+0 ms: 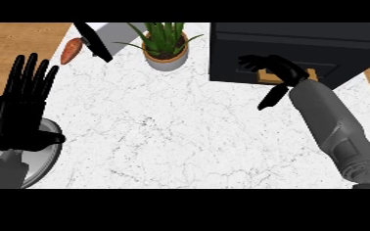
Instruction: Pick up the cup, place it into the drawer and close the drawer
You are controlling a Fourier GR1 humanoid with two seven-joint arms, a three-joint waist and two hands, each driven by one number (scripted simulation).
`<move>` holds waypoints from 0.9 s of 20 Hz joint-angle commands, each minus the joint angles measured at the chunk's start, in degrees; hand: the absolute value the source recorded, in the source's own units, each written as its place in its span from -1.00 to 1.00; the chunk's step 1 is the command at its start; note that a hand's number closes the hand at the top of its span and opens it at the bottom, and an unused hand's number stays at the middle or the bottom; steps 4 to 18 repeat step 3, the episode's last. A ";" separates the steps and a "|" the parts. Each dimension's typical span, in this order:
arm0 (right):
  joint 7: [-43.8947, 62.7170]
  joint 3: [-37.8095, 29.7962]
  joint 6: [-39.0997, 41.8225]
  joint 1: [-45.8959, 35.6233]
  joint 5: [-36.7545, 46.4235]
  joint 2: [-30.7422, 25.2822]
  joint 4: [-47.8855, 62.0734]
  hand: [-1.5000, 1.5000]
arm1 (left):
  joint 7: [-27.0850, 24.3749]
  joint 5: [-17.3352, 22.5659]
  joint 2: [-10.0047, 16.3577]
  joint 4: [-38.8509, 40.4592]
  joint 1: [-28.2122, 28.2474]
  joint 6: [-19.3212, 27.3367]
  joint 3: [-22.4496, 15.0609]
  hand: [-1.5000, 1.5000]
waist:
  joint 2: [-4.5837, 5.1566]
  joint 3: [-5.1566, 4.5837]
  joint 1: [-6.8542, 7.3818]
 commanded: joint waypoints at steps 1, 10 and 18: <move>6.62 -1.81 -2.80 -4.77 0.36 -4.46 3.35 -1.00 | -1.94 -1.77 -1.11 0.87 0.37 -0.44 -0.66 -1.00 | 2.07 0.29 0.86; 7.81 -1.65 -3.85 -5.52 0.45 -2.69 3.72 -1.00 | -3.16 -2.96 -1.56 1.32 1.62 -0.95 -1.26 -1.00 | 1.99 0.26 1.15; 7.81 -1.65 -3.85 -5.52 0.45 -2.69 3.72 -1.00 | -3.16 -2.96 -1.56 1.32 1.62 -0.95 -1.26 -1.00 | 1.99 0.26 1.15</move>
